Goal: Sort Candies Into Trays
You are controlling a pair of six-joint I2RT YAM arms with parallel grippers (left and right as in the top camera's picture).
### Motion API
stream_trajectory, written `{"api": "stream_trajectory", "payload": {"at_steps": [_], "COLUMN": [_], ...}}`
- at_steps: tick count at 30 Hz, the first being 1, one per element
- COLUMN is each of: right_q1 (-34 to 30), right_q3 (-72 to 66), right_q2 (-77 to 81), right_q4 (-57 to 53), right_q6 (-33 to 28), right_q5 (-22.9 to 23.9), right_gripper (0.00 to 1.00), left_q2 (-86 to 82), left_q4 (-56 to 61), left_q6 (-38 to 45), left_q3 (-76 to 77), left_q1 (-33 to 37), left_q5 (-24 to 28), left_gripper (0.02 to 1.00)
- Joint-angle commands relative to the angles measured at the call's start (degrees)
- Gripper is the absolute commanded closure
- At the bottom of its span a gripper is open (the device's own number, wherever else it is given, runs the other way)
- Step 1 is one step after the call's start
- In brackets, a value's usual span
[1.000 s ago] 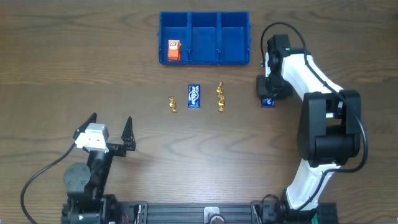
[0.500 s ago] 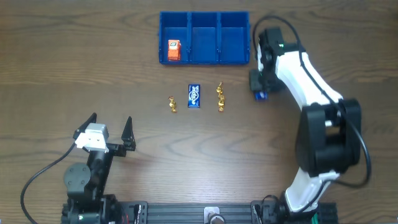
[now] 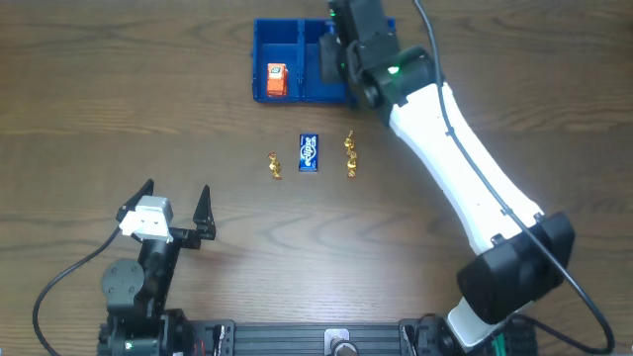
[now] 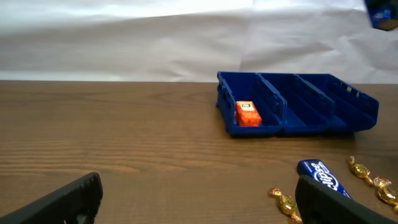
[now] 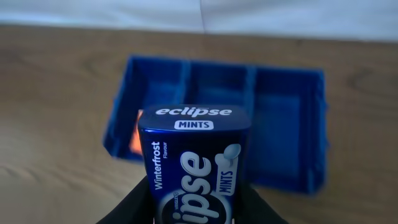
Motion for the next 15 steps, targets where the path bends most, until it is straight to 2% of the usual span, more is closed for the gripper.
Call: {"api": "stream_trajectory", "payload": {"at_steps": [1,15], "right_q1": [0.5,0.5], "right_q3": [0.4,0.4], "right_q2": [4.9,15.3], "right_q4": [3.3,11.8], "right_q6": [2.4,0.0], "right_q5": [3.8,5.6], "right_gripper": [0.822,0.822], "left_q2": [-0.4,-0.4], "left_q4": [-1.8,-1.8], "left_q6": [0.8,0.8], "left_q3": [-1.2,-1.2], "left_q1": [0.3,0.3], "left_q5": [1.0,1.0], "left_gripper": [0.02,0.02]}}
